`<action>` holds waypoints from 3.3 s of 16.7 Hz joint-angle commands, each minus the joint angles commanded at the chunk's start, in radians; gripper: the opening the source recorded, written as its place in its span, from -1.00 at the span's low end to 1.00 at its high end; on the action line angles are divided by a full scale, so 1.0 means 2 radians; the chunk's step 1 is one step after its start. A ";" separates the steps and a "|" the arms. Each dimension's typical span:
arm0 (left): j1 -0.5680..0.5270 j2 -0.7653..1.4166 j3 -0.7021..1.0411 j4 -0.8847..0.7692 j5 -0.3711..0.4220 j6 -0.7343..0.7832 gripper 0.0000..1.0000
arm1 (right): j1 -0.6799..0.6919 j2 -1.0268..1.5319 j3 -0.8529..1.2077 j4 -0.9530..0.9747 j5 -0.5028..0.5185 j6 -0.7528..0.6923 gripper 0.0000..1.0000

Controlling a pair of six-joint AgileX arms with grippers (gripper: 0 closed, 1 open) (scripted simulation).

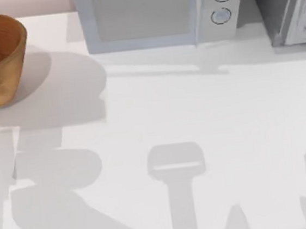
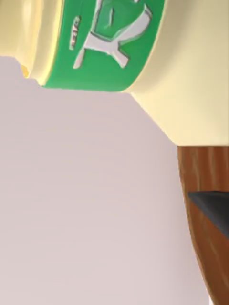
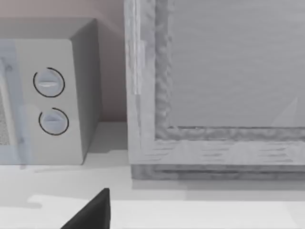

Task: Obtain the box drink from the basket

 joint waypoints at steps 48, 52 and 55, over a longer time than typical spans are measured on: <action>-0.002 -0.160 0.163 -0.312 -0.007 0.002 -1.00 | 0.000 0.000 0.000 0.000 0.000 0.000 1.00; -0.003 -0.171 0.151 -0.317 -0.010 0.002 -1.00 | 0.000 0.000 0.000 0.000 0.000 0.000 1.00; -0.007 -0.218 0.118 -0.333 -0.016 0.001 -1.00 | 0.000 0.000 0.000 0.000 0.000 0.000 1.00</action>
